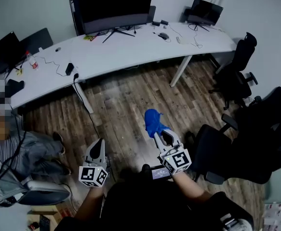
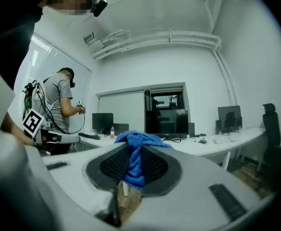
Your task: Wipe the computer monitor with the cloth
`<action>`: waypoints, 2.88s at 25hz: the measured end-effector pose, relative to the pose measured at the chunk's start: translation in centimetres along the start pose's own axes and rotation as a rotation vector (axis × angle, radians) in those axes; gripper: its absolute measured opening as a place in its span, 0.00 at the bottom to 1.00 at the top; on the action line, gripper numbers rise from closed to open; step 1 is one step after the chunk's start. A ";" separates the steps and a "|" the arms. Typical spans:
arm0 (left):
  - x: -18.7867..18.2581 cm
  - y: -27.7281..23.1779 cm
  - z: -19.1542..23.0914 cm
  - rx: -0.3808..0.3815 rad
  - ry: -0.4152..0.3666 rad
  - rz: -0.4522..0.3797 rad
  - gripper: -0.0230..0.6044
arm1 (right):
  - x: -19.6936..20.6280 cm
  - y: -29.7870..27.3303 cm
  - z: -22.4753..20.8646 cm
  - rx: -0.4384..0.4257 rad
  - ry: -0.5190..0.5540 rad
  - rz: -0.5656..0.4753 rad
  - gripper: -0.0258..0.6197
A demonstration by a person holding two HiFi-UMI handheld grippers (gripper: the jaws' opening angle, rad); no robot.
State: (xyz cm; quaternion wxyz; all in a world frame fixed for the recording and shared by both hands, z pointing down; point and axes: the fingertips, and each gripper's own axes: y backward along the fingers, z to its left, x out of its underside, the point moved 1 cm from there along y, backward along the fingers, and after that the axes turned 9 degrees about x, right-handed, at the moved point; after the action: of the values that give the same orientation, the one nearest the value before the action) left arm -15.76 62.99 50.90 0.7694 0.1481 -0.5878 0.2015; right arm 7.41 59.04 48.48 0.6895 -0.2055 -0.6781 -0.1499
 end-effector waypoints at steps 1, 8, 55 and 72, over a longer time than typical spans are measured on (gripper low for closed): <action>-0.5 -0.2 -0.5 0.021 -0.011 -0.012 0.02 | -0.4 -0.2 -0.3 -0.003 -0.004 -0.015 0.14; -2.4 -3.8 -2.8 0.010 -0.048 -0.036 0.02 | -1.4 0.2 -4.4 -0.026 -0.040 -0.065 0.13; -6.5 -38.0 13.9 0.051 -0.006 -0.085 0.03 | -4.0 -32.1 -23.5 -0.045 -0.186 -0.038 0.14; -8.8 -50.8 25.2 -0.087 0.014 -0.083 0.03 | -3.1 -51.6 -28.8 -0.189 -0.225 0.016 0.14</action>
State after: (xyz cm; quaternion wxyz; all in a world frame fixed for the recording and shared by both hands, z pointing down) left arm -14.52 5.64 49.58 0.7868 0.1375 -0.5840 0.1449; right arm 7.43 -0.11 49.64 0.5879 -0.2902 -0.7324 -0.1836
